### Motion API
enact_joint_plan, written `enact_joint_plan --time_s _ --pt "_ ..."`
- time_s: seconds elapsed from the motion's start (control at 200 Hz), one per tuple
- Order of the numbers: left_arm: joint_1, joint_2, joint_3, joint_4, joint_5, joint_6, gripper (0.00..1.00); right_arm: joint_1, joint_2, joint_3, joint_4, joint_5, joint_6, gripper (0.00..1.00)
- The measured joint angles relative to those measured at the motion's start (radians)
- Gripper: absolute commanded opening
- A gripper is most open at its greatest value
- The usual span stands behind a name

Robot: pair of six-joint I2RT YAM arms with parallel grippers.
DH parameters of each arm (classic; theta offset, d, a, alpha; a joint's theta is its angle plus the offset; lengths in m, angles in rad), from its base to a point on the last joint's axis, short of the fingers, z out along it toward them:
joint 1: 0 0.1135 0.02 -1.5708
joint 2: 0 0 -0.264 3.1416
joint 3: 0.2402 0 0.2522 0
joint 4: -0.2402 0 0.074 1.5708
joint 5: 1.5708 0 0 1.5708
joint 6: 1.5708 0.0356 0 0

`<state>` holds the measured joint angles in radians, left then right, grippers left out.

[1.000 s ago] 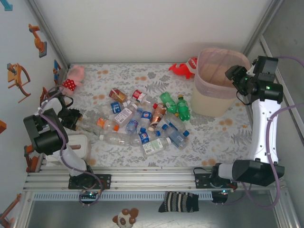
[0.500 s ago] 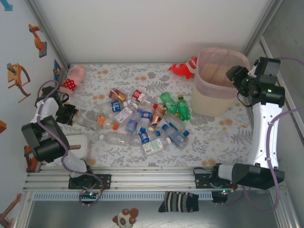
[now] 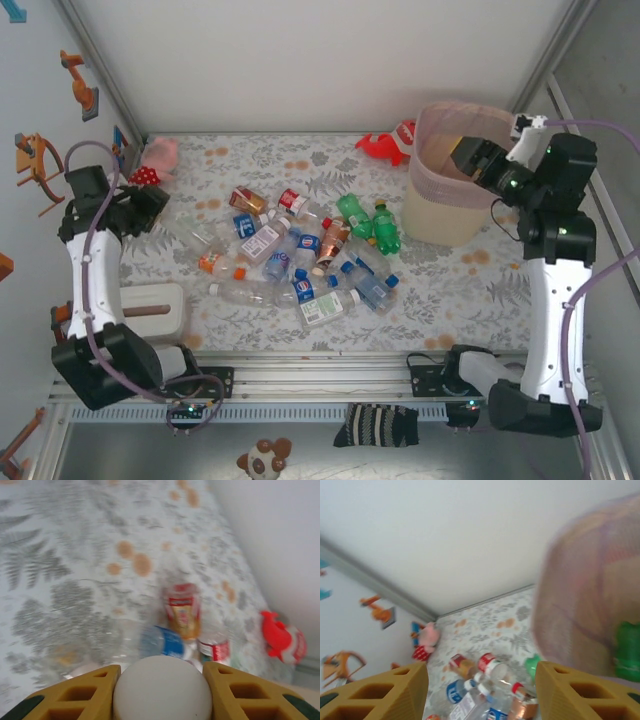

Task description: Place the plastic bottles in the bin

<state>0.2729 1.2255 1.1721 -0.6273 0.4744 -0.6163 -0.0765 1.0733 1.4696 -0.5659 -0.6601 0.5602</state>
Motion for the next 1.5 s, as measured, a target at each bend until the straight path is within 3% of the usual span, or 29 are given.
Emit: enact_joint_plan --time_s 0.285,0.541,0.726,1.031,1.377,1.502 --pt "-0.154 -0.12 -0.016 0.373 0.351 0.02 0.17 0.245 0.02 -0.031 0.158 -0.116 -0.091 0.59" --pt "-0.39 -0.163 -0.021 0.725 0.562 0.018 0.18 0.422 0.049 -0.09 0.341 -0.204 -0.124 0.59" --pt "-0.554 -0.167 0.001 0.875 0.627 0.032 0.18 0.528 0.077 -0.093 0.416 -0.299 -0.197 0.62" --pt "-0.766 -0.131 0.151 0.963 0.683 0.099 0.18 0.707 0.126 -0.028 0.352 -0.361 -0.389 0.64" --pt "-0.832 -0.091 0.191 0.954 0.694 0.164 0.18 0.795 0.149 -0.013 0.304 -0.37 -0.474 0.61" --pt "-0.836 -0.087 0.192 0.935 0.685 0.185 0.17 0.812 0.149 -0.011 0.285 -0.36 -0.491 0.55"
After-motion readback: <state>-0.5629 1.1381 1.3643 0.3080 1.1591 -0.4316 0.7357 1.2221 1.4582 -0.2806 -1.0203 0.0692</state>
